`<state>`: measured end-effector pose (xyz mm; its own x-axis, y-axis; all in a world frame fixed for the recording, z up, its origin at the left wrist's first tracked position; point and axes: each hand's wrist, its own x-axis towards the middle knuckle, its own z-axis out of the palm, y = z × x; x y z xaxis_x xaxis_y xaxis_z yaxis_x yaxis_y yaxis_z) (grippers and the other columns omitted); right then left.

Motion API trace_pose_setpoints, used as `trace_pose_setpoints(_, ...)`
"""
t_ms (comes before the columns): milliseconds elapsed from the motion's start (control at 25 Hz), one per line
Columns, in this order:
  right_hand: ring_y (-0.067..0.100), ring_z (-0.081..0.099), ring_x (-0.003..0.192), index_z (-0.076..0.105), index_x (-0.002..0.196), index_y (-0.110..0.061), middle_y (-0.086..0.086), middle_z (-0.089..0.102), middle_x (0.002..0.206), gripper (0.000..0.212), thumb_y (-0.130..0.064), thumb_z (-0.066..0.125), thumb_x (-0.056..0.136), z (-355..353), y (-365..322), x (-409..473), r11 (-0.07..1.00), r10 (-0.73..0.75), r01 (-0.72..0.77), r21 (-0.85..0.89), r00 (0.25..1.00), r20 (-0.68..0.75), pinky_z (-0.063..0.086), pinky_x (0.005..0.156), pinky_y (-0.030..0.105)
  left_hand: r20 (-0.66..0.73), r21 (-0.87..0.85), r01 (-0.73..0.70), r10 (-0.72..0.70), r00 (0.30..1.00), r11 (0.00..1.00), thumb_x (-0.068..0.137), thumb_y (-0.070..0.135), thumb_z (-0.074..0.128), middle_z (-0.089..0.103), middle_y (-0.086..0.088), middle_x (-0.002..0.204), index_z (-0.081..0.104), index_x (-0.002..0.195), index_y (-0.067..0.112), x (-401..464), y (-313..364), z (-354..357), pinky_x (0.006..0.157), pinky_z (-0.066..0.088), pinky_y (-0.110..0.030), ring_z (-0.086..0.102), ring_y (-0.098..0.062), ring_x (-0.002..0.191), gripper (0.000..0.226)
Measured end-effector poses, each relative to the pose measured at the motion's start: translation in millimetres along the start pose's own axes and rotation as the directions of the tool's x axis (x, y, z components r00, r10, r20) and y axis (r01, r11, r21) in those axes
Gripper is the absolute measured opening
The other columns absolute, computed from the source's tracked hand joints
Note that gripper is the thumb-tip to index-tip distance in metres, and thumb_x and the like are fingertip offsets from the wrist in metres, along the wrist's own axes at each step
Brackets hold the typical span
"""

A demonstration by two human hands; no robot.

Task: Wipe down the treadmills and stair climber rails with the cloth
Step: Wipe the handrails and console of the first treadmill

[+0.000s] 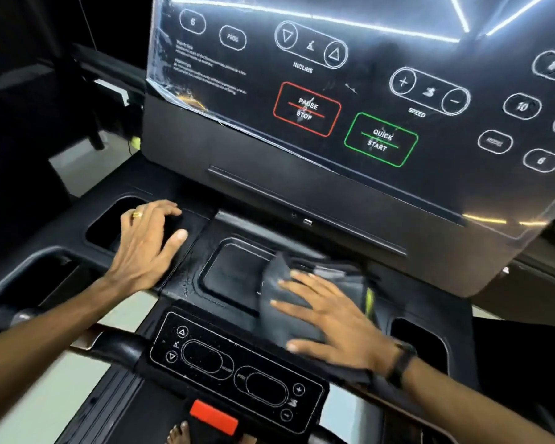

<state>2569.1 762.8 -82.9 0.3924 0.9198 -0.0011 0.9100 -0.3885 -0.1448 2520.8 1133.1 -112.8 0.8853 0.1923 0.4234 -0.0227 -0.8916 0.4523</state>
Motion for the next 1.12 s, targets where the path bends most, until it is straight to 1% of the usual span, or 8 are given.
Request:
trace_pose_setpoints(80, 0.020, 0.008, 0.155, 0.035, 0.154, -0.038, -0.006, 0.020, 0.166, 0.065, -0.068, 0.043, 0.097, -4, 17, -38, 1.000, -0.003, 0.003, 0.011, 1.000, 0.029, 0.014, 0.122, 0.048, -0.007, 0.014, 0.012, -0.012, 1.000, 1.000, 0.097, 0.054, 0.030, 0.056, -0.007, 0.129, 0.054, 0.121, 0.011, 0, 0, 2, 0.103, 0.021, -0.038, 0.048, -0.025, 0.120, 0.055)
trace_pose_setpoints(160, 0.022, 0.009, 0.155, 0.035, 0.153, -0.040, -0.005, 0.021, 0.166, 0.063, -0.069, 0.038, 0.098, 1, 15, -24, 1.000, -0.002, 0.002, 0.013, 0.999, 0.041, 0.015, 0.121, 0.052, 0.004, 0.019, 0.015, -0.015, 1.000, 1.000, 0.097, 0.056, 0.029, 0.056, -0.006, 0.128, 0.053, 0.122, 0.013, 2, 1, 3, 0.105, 0.020, -0.037, 0.047, -0.025, 0.122, 0.055)
trace_pose_setpoints(320, 0.026, 0.012, 0.154, 0.037, 0.153, -0.039, 0.002, 0.026, 0.164, 0.061, -0.067, 0.035, 0.099, 13, -24, 95, 0.993, -0.101, 0.102, -0.060, 0.995, 0.024, 0.008, 0.124, 0.050, -0.004, 0.018, 0.041, -0.041, 0.999, 0.999, 0.099, 0.055, 0.030, 0.056, -0.004, 0.127, 0.054, 0.121, 0.014, 4, -2, 5, 0.103, 0.021, -0.038, 0.048, -0.025, 0.121, 0.052)
trace_pose_setpoints(480, 0.029, 0.010, 0.153, 0.041, 0.151, -0.035, 0.006, 0.028, 0.163, 0.061, -0.064, 0.041, 0.098, 14, -56, 161, 0.998, -0.038, 0.036, -0.059, 0.999, -0.030, 0.002, 0.124, 0.047, -0.042, 0.009, 0.052, -0.051, 0.998, 0.999, 0.099, 0.053, 0.028, 0.058, -0.005, 0.125, 0.056, 0.119, 0.013, 0, -2, 0, 0.102, 0.023, -0.040, 0.050, -0.025, 0.120, 0.053)
trace_pose_setpoints(720, 0.019, 0.010, 0.155, 0.037, 0.153, -0.039, -0.009, 0.020, 0.166, 0.063, -0.067, 0.045, 0.097, 7, 0, 31, 0.998, -0.052, 0.053, 0.026, 0.998, -0.045, 0.016, 0.123, 0.049, -0.040, -0.092, 0.033, -0.037, 0.999, 0.995, 0.099, 0.049, 0.028, 0.059, -0.002, 0.123, 0.057, 0.116, 0.014, -1, -8, 2, 0.105, 0.022, -0.038, 0.050, -0.022, 0.117, 0.048)
trace_pose_setpoints(880, 0.024, 0.013, 0.155, 0.038, 0.151, -0.038, -0.005, 0.022, 0.165, 0.063, -0.067, 0.044, 0.096, -6, 17, -23, 0.953, 0.293, -0.284, 0.103, 0.951, -0.094, 0.024, 0.117, 0.059, -0.053, -0.138, -0.001, -0.007, 0.999, 0.990, 0.098, 0.046, 0.031, 0.061, -0.002, 0.120, 0.058, 0.112, 0.014, 0, -12, 3, 0.104, 0.022, -0.038, 0.050, -0.020, 0.115, 0.044)
trace_pose_setpoints(960, 0.028, 0.013, 0.154, 0.039, 0.152, -0.037, -0.002, 0.024, 0.165, 0.062, -0.067, 0.041, 0.097, 4, -3, -33, 0.923, 0.372, -0.355, 0.149, 0.922, -0.108, 0.024, 0.116, 0.063, -0.043, -0.150, -0.028, 0.022, 0.999, 0.988, 0.098, 0.046, 0.033, 0.062, -0.003, 0.119, 0.059, 0.111, 0.013, 0, -13, 4, 0.103, 0.022, -0.038, 0.051, -0.021, 0.115, 0.043)
trace_pose_setpoints(1120, 0.034, 0.015, 0.153, 0.036, 0.154, -0.035, 0.000, 0.024, 0.165, 0.076, -0.074, 0.015, 0.093, 14, -27, -40, 0.969, 0.185, -0.181, 0.168, 0.983, -0.009, 0.013, 0.121, 0.056, -0.059, -0.175, -0.063, 0.054, 0.997, 0.983, 0.097, 0.045, 0.033, 0.064, -0.005, 0.116, 0.060, 0.108, 0.011, -1, -8, 4, 0.104, 0.025, -0.040, 0.054, -0.021, 0.112, 0.045)
